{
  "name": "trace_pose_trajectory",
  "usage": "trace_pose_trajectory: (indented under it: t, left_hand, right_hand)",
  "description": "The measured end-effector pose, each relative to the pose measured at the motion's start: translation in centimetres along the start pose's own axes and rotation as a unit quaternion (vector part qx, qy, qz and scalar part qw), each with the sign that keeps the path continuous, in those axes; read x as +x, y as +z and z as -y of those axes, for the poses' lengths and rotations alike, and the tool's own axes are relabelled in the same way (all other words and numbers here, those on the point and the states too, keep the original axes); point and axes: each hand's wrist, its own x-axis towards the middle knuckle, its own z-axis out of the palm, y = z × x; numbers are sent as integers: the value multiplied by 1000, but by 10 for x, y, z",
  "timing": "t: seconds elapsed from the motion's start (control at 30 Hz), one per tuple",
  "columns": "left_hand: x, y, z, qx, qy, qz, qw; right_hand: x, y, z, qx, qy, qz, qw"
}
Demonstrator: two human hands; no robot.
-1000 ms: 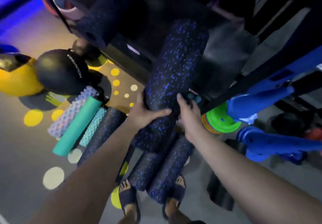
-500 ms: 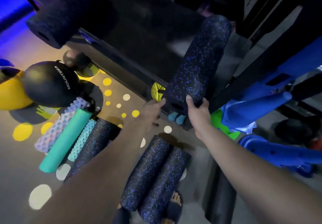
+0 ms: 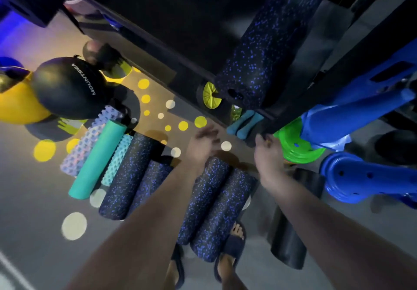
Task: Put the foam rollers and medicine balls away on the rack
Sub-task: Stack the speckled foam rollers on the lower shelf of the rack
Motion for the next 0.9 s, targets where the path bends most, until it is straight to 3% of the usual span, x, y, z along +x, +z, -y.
trace_pose_trajectory:
  t: [0.17,0.37,0.5,0.6,0.77,0.9]
  left_hand:
    - [-17,-82,115,-35,-120,-19,992]
    - [-13,-138,225,121,-160,-43,979]
    - [52,-167,306,263,-145,4,954]
    - [115,-181,367,351,-122,-15,928]
    - [181,-191,443,288,-170,-25,942]
    - [155,-184,425,250,-202,-34,946]
  right_hand:
    - [-57,29,-100,-110,128,98,981]
    - [-110,84,-215,-177,231,179,940]
    - [-95,143,-306,-162,272,194,929]
    - [-69,190,-371,-138,295,184,927]
    - [-57,229,-433,-159,317,168,920]
    - [-75,213,-431,-109,318,157,929]
